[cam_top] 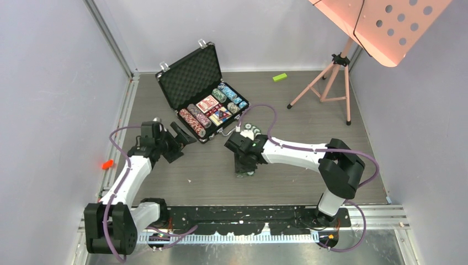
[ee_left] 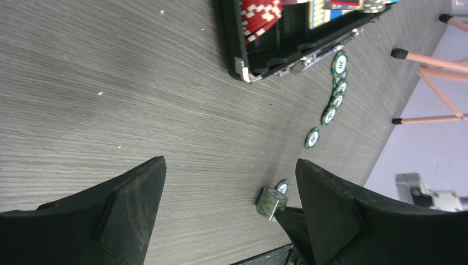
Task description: Pack up texas hold em set
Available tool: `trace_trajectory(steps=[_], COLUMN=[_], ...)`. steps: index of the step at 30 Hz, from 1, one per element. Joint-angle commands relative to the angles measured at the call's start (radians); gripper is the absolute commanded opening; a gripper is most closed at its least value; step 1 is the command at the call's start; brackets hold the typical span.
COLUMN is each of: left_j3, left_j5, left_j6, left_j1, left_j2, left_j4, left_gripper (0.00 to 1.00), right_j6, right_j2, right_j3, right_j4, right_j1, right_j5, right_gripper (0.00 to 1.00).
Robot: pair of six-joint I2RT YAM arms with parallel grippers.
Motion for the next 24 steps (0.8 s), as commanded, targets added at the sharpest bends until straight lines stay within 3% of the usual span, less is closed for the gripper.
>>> trace_trajectory(steps=[1, 4, 9, 14, 19, 24], left_j3=[-0.058, -0.064, -0.056, -0.049, -0.024, -0.018], left_j5=[-0.055, -0.093, -0.129, -0.162, -0.184, -0.199], left_j6=[-0.124, -0.154, -0.226, -0.287, -0.293, -0.292], left_j1=[0.001, -0.030, -0.090, -0.115, -0.138, -0.139], left_j2=[0.037, 0.097, 0.242, 0.337, 0.388, 0.401], left_j4=[0.191, 0.252, 0.372, 0.479, 0.503, 0.515], left_gripper=[0.89, 0.86, 0.81, 0.80, 0.78, 0.77], right_j6=[-0.027, -0.051, -0.086, -0.084, -0.045, -0.015], right_j2=[-0.014, -0.050, -0.069, -0.030, -0.016, -0.013], right_j3=[0.032, 0.040, 0.041, 0.045, 0.025, 0.004], right_j4=[0.018, 0.018, 0.016, -0.009, -0.038, -0.045], right_j1=[0.005, -0.001, -0.023, -0.027, -0.026, -0.027], right_j5=[0.023, 0.068, 0.058, 0.013, 0.007, -0.006], right_gripper=[0.27, 0.20, 0.21, 0.43, 0.53, 0.56])
